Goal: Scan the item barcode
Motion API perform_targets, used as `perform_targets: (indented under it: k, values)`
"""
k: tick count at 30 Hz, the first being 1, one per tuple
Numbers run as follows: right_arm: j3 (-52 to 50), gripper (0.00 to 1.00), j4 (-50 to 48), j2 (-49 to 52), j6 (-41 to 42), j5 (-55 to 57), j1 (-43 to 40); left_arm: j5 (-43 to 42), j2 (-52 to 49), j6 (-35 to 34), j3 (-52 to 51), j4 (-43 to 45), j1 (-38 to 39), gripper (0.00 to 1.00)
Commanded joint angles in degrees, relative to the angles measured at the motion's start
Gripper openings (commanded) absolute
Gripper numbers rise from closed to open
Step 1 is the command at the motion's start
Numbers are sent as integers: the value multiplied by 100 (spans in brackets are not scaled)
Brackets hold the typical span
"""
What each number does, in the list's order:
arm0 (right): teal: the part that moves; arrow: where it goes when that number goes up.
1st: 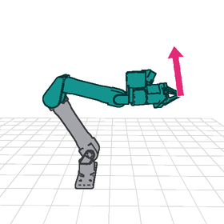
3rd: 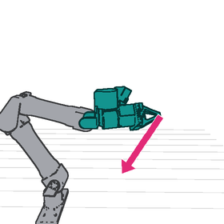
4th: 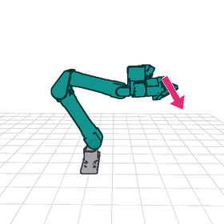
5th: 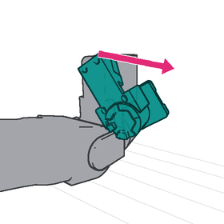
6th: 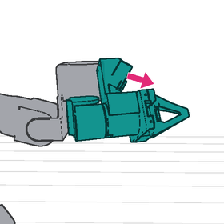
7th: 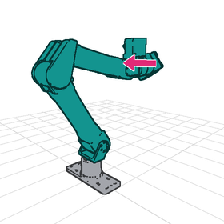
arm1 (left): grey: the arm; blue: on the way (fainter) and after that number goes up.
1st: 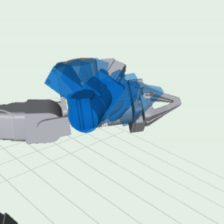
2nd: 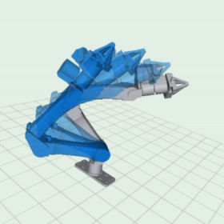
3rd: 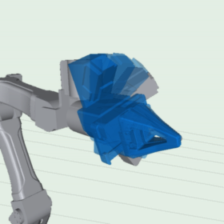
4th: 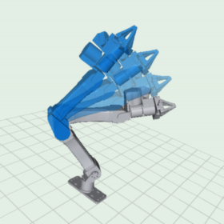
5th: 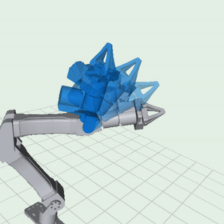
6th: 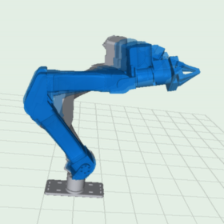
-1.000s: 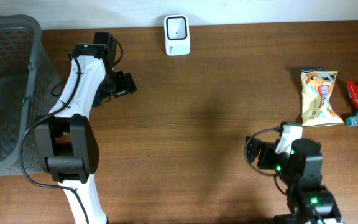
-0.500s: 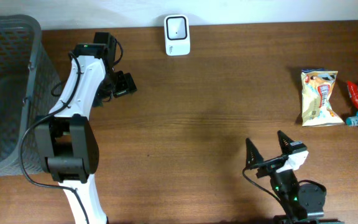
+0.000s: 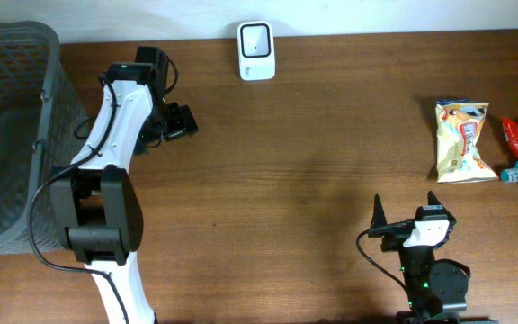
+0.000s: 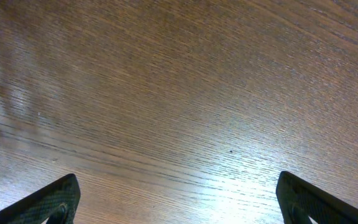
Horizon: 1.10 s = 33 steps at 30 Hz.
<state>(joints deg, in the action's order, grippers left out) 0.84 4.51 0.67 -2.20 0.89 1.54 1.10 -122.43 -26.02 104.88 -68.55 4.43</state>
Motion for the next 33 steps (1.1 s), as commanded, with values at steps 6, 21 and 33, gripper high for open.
perform_targets:
  k: [6,21,33]
  values:
    - [-52,99,26,-48,-50,-20,33,20,-39,-50,15,-7,7,99]
    - [-52,99,17,-48,72,-20,33,20,-39,-50,15,-7,7,99]
    - [-52,99,17,-48,72,-20,33,131,713,-50,9,-304,103,99]
